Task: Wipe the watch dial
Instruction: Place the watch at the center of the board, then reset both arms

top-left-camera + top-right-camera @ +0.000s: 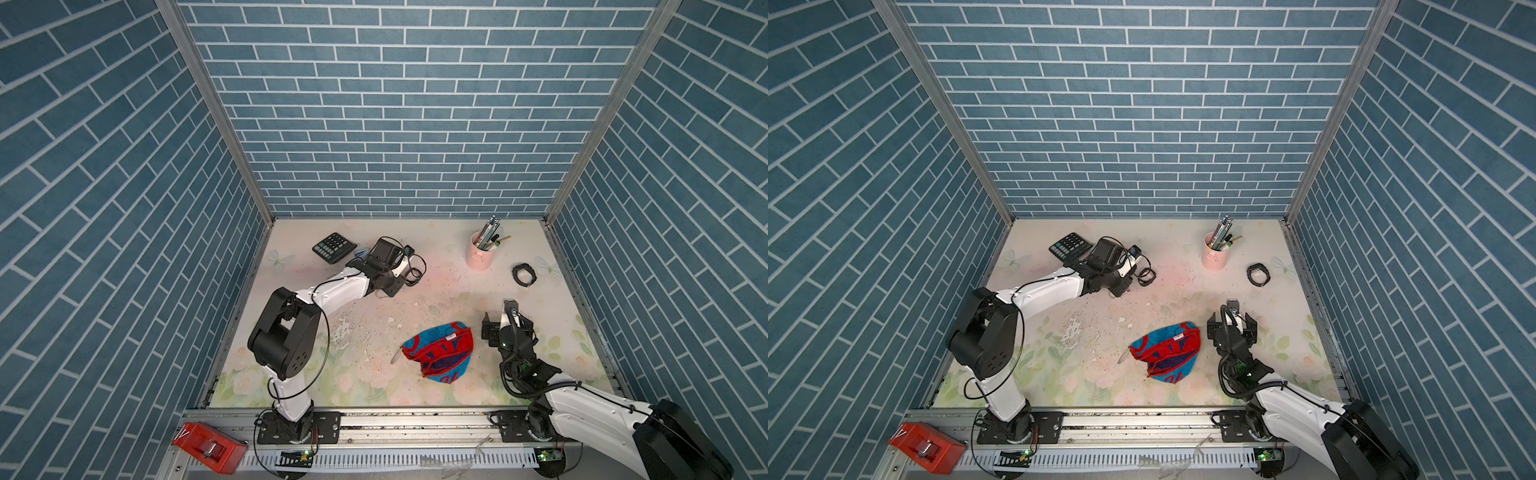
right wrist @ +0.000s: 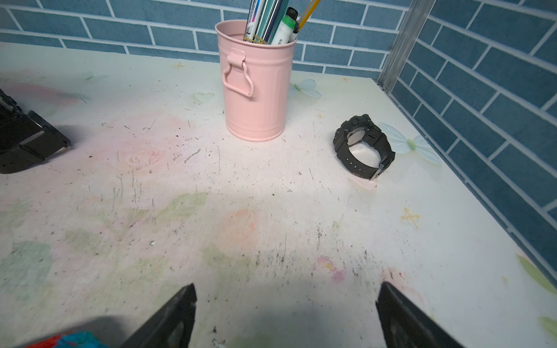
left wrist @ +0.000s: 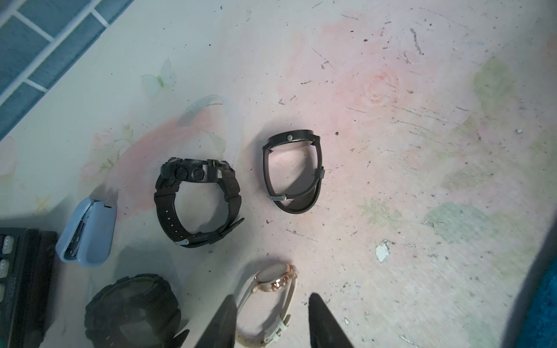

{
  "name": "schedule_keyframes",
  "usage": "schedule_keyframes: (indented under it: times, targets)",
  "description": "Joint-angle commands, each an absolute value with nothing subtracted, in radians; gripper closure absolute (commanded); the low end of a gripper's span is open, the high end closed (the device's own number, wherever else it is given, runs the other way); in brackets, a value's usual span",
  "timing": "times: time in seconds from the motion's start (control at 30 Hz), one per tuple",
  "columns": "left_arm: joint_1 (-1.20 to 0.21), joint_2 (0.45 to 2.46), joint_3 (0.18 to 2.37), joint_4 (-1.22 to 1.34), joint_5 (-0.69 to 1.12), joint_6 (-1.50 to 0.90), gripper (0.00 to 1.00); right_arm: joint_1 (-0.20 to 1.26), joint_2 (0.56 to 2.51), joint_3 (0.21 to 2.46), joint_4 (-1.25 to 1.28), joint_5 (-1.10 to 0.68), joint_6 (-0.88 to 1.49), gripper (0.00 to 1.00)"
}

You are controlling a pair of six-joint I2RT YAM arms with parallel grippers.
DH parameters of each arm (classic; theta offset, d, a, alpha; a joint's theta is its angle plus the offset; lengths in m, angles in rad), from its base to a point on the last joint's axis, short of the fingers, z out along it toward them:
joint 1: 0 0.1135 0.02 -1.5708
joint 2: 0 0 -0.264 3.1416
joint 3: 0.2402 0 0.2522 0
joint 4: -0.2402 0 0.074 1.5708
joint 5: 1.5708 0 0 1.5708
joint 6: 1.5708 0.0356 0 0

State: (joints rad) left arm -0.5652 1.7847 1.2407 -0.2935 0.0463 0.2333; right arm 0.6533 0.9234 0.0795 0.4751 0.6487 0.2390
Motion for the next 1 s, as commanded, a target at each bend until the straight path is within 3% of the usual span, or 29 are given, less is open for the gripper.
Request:
schedule_keyframes:
  times: [0.0,0.23,0.53,0.6,0.67,0.7,0.97]
  targets:
    - [-0.559,1.734,1.201,-0.309,0.059,0.216,0.57,0.650,0.919,0.103,0.479,0.641,0.265,0.06]
    - [-0.559,1.553,1.105,-0.291,0.018,0.222,0.52,0.650,0.934,0.140,0.429,0.627,0.262,0.07]
    - [-0.520,1.299,0.928,-0.238,-0.061,0.199,0.46,0.650,0.802,0.278,0.283,0.574,0.204,0.09]
    - [-0.495,1.247,0.886,-0.220,-0.056,0.181,0.36,0.650,0.783,0.324,0.231,0.581,0.198,0.09]
    - [-0.477,1.186,0.838,-0.203,-0.075,0.178,0.24,0.650,0.760,0.364,0.196,0.575,0.171,0.01]
    - [-0.467,1.152,0.809,-0.189,-0.093,0.178,0.01,0.649,0.745,0.379,0.187,0.568,0.154,0.01]
    - [-0.341,0.922,0.573,-0.051,-0.168,0.143,0.00,0.599,0.738,0.439,0.203,0.591,0.063,0.02]
